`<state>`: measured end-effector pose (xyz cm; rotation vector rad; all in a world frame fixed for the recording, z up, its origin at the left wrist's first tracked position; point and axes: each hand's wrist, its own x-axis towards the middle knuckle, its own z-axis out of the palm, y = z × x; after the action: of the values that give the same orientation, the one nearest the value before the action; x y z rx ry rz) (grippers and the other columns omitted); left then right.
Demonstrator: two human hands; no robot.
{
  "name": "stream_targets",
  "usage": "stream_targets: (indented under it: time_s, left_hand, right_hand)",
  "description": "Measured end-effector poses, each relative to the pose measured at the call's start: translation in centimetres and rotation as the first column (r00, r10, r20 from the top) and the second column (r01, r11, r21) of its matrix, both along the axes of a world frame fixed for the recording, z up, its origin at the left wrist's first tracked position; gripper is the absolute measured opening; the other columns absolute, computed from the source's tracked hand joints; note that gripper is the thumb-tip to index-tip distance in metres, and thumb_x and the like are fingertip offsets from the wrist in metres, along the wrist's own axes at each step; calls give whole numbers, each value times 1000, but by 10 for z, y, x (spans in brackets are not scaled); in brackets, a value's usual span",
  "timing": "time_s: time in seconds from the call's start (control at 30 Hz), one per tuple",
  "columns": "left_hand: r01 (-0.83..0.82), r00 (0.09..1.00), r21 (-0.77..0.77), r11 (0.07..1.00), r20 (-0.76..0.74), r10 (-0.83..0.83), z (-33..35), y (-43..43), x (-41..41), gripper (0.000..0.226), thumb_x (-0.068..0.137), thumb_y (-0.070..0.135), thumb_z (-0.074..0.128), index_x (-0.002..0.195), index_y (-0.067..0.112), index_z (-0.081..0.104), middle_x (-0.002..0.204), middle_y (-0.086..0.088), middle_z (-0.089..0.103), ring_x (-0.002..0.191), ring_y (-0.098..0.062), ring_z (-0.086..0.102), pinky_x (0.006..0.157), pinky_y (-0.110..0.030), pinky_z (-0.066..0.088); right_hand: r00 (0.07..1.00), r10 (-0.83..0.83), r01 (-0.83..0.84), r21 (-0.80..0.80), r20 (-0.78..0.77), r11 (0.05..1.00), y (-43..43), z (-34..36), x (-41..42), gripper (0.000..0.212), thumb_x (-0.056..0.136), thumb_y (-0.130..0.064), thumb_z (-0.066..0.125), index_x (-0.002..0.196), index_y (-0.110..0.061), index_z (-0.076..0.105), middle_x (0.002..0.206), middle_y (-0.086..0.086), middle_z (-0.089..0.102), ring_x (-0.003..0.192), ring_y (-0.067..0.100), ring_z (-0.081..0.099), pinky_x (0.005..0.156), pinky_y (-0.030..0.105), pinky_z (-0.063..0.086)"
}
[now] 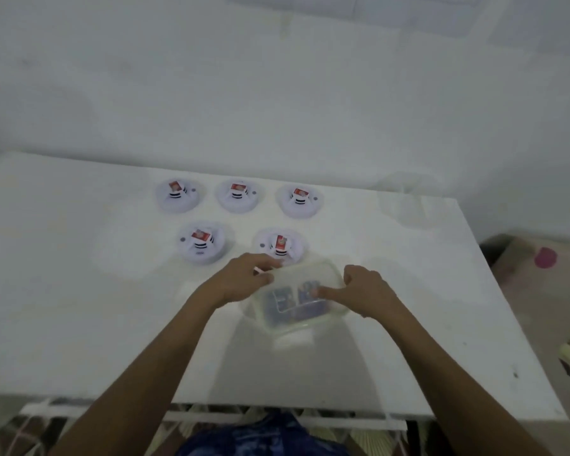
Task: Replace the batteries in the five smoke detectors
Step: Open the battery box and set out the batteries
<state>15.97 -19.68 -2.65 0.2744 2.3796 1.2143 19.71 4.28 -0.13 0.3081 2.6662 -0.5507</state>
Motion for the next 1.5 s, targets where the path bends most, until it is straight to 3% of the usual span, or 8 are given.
stream_targets:
  time_s: [0.23, 0.43, 0.6, 0.9, 1.07, 1.17, 1.33, 1.5]
  left_hand:
    - [-416, 907, 224, 881, 37, 419, -24, -39, 31, 25, 84, 31, 70, 107, 24, 66, 106, 8, 69, 96, -12, 66, 86, -31, 53]
    - [-546, 834, 151, 824, 194, 517, -30, -54, 50, 37, 84, 55, 61, 100, 22, 63, 96, 3, 66, 88, -17, 65, 70, -34, 59]
    - [-504, 842, 301, 810, 381, 382, -17, -69, 59, 25, 87, 40, 64, 104, 21, 65, 97, -8, 71, 85, -21, 70, 61, -26, 56]
    - [-457, 826, 329, 827, 501, 257, -20, -81, 52, 38, 84, 39, 67, 108, 10, 64, 103, -9, 72, 85, -20, 71, 72, -30, 57]
    - [-407, 825, 340, 848, 534, 182, -22, -83, 48, 41, 86, 39, 65, 110, 6, 65, 106, -10, 72, 94, -23, 69, 80, -34, 57]
    - [-387, 824, 353, 852, 548, 147, -20, -83, 45, 42, 84, 39, 65, 109, 5, 67, 105, -11, 72, 94, -23, 69, 82, -35, 57]
    - [-404, 857, 348, 846, 467, 218, -18, -80, 49, 35, 86, 35, 64, 102, 4, 70, 98, -12, 74, 89, -24, 71, 76, -37, 59]
    - [-401, 846, 255, 880, 471, 249, -18, -82, 51, 40, 84, 45, 65, 102, 9, 69, 94, -11, 70, 79, -20, 67, 70, -33, 59]
  right_hand:
    - [989, -150, 134, -388, -10, 912, -30, -11, 20, 57, 73, -57, 73, 56, -13, 41, 52, 4, 52, 43, 15, 52, 46, 23, 45]
    - [958, -237, 278, -709, 160, 648, -40, -35, 34, 52, 75, -51, 74, 70, -8, 46, 66, 11, 54, 60, 22, 51, 56, 27, 49]
    - [930, -305, 348, -749, 203, 563, -46, -43, 37, 52, 75, -47, 76, 97, -4, 59, 80, 13, 69, 65, 22, 58, 58, 28, 48]
    - [940, -259, 330, -779, 221, 534, -44, -48, 34, 61, 75, -50, 74, 102, 4, 59, 85, 10, 66, 76, 25, 59, 69, 36, 51]
    - [945, -199, 325, -801, 258, 503, -43, -47, 32, 71, 70, -56, 76, 111, 0, 61, 106, 28, 62, 82, 27, 55, 73, 41, 48]
    - [949, -162, 315, -808, 270, 499, -44, -45, 30, 57, 75, -52, 75, 109, -7, 66, 111, 29, 61, 86, 30, 56, 78, 44, 50]
    - [961, -226, 265, -765, 160, 587, -44, -40, 28, 38, 78, -46, 73, 90, -9, 68, 77, 12, 65, 69, 25, 57, 63, 34, 50]
    - [951, -283, 277, -759, 127, 590, -46, -41, 29, 38, 79, -36, 75, 108, -21, 56, 106, 9, 65, 94, 30, 66, 72, 44, 60]
